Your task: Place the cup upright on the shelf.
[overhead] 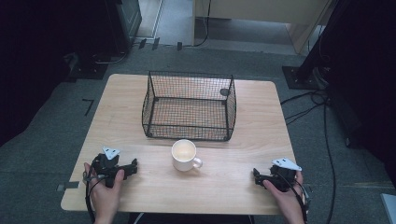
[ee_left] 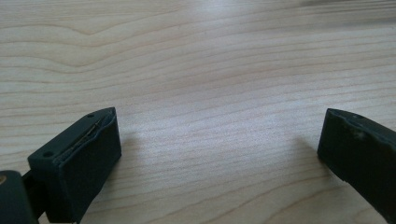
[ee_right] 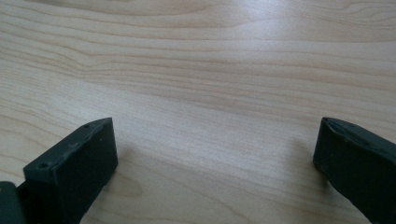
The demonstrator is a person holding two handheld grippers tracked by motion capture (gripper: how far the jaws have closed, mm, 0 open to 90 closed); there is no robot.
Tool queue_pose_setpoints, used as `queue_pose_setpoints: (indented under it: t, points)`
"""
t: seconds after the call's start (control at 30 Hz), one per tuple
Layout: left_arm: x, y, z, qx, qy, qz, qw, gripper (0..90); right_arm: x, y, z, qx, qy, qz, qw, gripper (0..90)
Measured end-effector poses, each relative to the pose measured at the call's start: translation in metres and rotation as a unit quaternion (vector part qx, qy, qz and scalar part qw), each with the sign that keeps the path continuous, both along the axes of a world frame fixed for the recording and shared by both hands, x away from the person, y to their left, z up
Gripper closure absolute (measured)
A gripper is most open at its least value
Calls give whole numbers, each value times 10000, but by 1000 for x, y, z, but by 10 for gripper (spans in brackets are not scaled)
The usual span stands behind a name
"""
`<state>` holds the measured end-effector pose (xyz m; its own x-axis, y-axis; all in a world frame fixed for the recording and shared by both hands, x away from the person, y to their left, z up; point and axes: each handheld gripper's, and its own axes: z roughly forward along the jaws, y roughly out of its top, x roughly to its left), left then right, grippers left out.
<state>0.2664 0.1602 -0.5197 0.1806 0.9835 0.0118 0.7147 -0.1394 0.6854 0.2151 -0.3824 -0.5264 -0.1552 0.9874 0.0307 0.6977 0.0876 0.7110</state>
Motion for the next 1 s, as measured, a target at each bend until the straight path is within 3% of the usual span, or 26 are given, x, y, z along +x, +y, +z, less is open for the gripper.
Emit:
queue_pose_setpoints:
  t: [0.13,0.2,0.4,0.73,1.0]
  points:
    - [0,0,0,2,8,-3,10000,0,-3,3,4,189,-142,125,9996,0]
    - [0,0,0,0,9,-4,10000,0,-4,9,13,337,-321,205,9987,0]
    - [0,0,0,0,1,-2,10000,0,-2,24,31,362,-550,426,9969,0]
    - [0,0,0,-1,8,-3,10000,0,9,46,42,262,-716,693,9947,0]
    - [0,0,0,0,8,-4,10000,0,19,73,53,339,-873,1056,9900,0]
